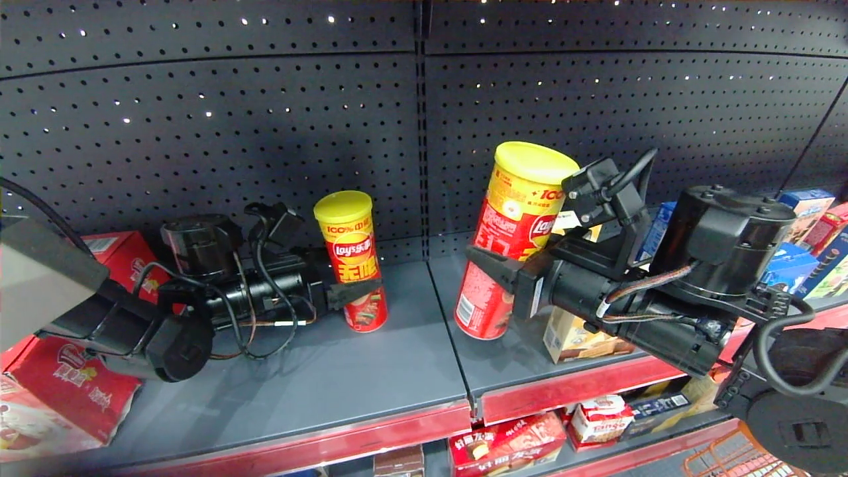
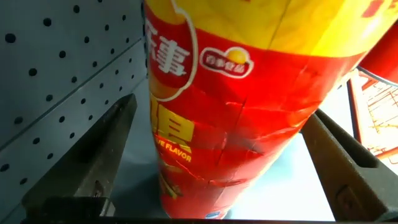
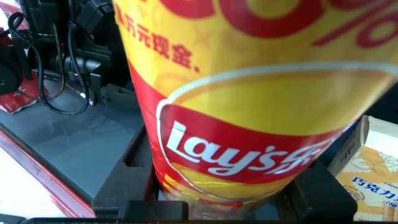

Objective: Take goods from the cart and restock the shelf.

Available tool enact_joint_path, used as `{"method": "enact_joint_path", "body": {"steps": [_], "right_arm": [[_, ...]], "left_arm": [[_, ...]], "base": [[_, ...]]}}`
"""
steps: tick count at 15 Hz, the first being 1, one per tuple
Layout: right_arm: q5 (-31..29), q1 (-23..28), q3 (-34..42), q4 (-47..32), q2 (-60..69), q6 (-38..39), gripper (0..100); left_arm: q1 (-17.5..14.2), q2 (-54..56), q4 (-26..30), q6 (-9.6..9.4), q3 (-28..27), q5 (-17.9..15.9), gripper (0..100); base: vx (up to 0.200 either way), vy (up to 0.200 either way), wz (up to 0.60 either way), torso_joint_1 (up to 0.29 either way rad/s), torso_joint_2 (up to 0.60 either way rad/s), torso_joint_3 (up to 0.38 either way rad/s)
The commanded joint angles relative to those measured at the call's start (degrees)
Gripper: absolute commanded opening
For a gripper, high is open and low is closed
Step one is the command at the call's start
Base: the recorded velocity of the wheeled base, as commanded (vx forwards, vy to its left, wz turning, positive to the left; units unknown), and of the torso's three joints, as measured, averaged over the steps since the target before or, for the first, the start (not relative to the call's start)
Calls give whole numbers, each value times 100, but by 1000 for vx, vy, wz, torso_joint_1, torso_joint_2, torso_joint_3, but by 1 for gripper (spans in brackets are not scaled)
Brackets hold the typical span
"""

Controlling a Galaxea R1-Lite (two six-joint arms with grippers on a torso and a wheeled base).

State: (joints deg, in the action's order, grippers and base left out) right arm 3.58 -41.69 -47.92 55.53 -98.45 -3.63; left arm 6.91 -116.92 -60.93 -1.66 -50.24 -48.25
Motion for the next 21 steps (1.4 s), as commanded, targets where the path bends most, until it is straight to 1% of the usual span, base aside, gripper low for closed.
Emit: {"method": "enact_joint_path", "body": {"steps": [1,2,7,10,11,15,16,18,19,21], "right_arm": [[2,3,2,-7,-7,3,0],[2,3,11,2,-7,3,0],[2,3,28,2,-7,3,0],[2,30,55,2,1,-6,0],[2,30,55,-7,1,-6,0],[2,30,143,2,54,-6,0],[2,30,169,2,63,-6,0],[2,21,178,2,63,-6,0],[2,21,178,2,63,-6,0],[2,12,187,-7,72,-6,0]], "left_arm": [[3,11,-7,-1,-4,0,100],[3,11,-7,-1,-12,0,0],[65,82,28,-1,76,26,0],[196,380,55,69,260,35,0],[205,512,20,122,418,44,0],[240,1057,-7,95,1148,53,0],[302,1198,-16,87,1341,70,0],[355,1374,-24,78,1543,140,0],[451,1505,-33,69,1684,176,0],[574,1664,-209,87,1886,176,0]], "base": [[0,0,0,0,0,0],[0,0,0,0,0,0],[0,0,0,0,0,0],[0,0,0,0,0,0],[0,0,0,0,0,0],[0,0,0,0,0,0],[0,0,0,0,0,0],[0,0,0,0,0,0],[0,0,0,0,0,0],[0,0,0,0,0,0]]}}
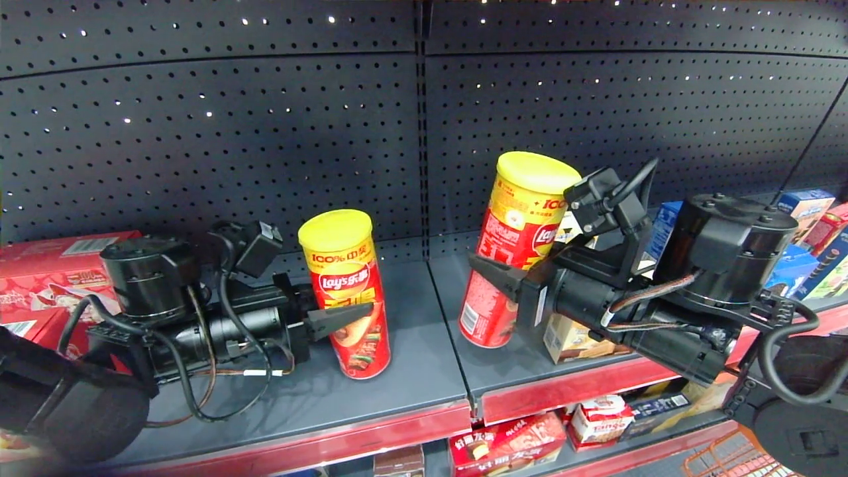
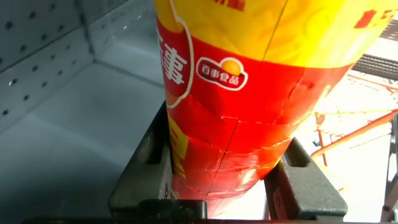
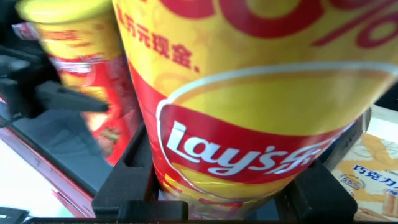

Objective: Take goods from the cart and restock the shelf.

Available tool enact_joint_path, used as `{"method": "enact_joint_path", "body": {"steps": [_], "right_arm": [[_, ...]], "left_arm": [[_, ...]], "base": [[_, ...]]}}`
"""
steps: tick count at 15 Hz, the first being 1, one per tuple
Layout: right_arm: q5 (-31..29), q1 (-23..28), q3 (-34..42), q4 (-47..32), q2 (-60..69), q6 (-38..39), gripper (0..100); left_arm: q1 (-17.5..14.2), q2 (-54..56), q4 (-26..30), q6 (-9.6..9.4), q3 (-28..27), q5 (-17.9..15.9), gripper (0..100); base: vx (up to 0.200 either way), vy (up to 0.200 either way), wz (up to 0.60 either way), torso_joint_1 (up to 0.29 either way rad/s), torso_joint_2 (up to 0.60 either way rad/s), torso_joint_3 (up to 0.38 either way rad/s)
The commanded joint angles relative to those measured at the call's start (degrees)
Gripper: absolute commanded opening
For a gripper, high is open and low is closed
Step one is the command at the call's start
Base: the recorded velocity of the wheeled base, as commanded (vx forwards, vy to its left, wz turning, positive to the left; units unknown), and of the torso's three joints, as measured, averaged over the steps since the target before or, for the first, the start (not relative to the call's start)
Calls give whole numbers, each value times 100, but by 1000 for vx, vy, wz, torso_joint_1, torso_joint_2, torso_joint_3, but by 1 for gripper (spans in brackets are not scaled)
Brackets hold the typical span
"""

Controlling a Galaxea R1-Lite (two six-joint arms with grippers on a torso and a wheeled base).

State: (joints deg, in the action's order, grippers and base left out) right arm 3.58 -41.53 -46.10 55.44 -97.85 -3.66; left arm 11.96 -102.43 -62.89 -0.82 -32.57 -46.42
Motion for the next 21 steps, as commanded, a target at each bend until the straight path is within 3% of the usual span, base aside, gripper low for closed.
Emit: {"method": "enact_joint_path", "body": {"steps": [1,5,21], "right_arm": [[2,-4,5,2,12,-3,0],[-7,-13,5,2,21,-3,0],[-7,-4,119,10,91,-3,0]], "left_arm": [[131,214,-118,3,172,2,0],[369,258,-241,3,445,300,0],[281,267,-250,-33,805,300,0]], "base": [[0,0,0,0,0,0],[0,0,0,0,0,0],[0,0,0,0,0,0]]}}
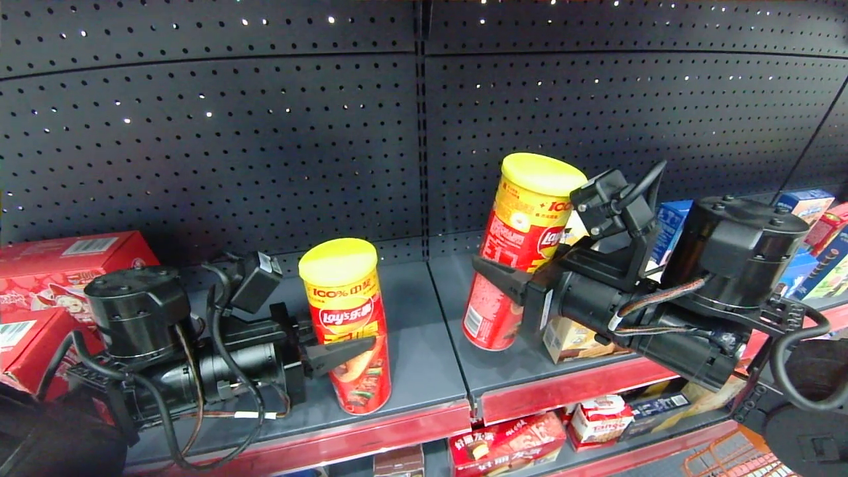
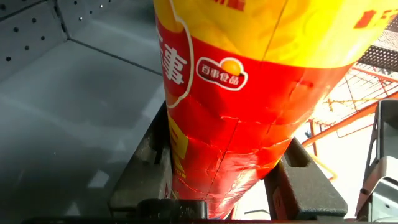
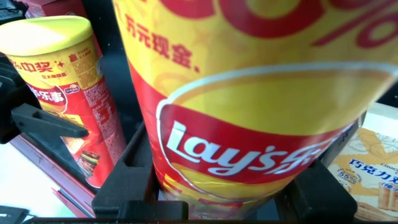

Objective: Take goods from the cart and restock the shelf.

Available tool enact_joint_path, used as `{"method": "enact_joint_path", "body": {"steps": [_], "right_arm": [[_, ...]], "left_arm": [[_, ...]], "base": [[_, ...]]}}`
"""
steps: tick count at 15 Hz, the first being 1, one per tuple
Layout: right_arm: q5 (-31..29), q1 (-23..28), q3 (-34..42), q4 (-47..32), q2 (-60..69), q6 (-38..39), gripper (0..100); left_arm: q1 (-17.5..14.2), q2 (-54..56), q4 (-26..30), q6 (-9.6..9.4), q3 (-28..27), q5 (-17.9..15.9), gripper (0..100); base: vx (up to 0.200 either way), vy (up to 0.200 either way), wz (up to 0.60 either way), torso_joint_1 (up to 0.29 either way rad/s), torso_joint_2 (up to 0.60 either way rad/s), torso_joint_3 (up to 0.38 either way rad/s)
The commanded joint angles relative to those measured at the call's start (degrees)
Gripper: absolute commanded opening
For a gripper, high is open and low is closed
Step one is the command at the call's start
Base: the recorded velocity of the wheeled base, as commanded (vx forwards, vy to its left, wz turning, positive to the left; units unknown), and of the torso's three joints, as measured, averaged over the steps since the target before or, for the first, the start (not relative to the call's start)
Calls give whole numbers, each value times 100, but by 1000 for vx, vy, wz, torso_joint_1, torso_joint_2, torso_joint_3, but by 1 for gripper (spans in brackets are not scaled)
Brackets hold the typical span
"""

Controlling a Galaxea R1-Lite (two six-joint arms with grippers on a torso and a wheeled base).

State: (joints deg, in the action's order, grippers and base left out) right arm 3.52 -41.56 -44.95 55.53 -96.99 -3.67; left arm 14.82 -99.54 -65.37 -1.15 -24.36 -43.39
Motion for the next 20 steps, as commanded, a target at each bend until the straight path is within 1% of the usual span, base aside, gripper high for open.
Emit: {"method": "enact_joint_path", "body": {"steps": [1,5,7,10,11,20], "right_arm": [[8,-10,3,2,-4,-2,0],[8,-19,3,2,-13,-2,0],[8,-19,3,2,-13,-2,0],[8,-19,3,2,-4,-2,0],[8,-10,3,2,-4,-2,0],[8,-1,12,2,-4,-2,0]], "left_arm": [[-15,-57,-2,-8,-78,-3,0],[-59,-180,-38,0,-192,-3,0],[-59,-338,-354,0,-122,67,0],[-76,-479,-547,-17,-113,155,0],[-76,-497,-547,-44,-113,155,100],[-85,-426,-583,-52,-69,111,100]], "base": [[0,0,0,0,0,0],[0,0,0,0,0,0],[0,0,0,0,0,0],[0,0,0,0,0,0],[0,0,0,0,0,0],[0,0,0,0,0,0]]}}
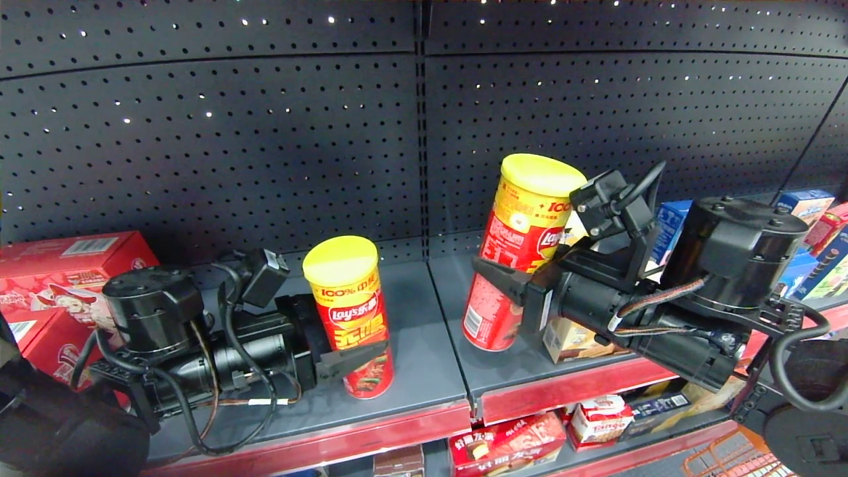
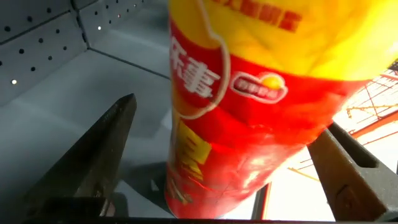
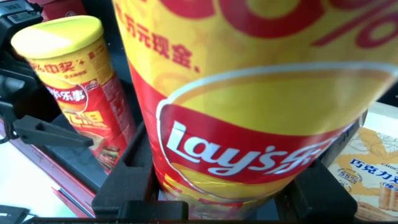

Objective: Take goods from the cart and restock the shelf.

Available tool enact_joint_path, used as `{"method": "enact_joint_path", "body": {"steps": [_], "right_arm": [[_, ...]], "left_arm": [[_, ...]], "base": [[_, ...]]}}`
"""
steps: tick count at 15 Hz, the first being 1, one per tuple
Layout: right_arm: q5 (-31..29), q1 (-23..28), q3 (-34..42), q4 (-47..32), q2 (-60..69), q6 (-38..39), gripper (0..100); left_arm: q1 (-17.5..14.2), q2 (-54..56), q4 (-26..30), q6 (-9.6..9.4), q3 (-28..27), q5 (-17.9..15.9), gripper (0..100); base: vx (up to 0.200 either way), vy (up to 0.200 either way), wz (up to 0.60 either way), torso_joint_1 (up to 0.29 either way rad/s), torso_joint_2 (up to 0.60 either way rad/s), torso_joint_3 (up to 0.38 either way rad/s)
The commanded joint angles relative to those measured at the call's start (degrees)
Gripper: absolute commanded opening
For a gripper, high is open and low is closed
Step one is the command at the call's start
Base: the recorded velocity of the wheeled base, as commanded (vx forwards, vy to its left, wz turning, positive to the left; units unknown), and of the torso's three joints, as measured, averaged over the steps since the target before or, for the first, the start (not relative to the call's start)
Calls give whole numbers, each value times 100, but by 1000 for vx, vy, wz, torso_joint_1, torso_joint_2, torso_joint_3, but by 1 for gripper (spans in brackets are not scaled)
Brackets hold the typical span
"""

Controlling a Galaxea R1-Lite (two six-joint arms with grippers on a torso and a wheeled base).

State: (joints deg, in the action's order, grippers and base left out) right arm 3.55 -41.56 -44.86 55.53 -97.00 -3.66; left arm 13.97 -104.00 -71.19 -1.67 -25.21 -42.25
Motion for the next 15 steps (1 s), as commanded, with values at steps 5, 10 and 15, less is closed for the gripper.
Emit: {"method": "enact_joint_path", "body": {"steps": [5,10,15], "right_arm": [[-3,16,109,46,23,-3,0],[-65,34,74,55,15,-3,0],[-109,218,74,2,146,-47,0]], "left_arm": [[-254,609,0,0,420,-2,100],[-914,1707,18,35,1167,-11,100],[-1010,2955,123,211,1967,68,100]], "base": [[0,0,0,0,0,0],[0,0,0,0,0,0],[0,0,0,0,0,0]]}}
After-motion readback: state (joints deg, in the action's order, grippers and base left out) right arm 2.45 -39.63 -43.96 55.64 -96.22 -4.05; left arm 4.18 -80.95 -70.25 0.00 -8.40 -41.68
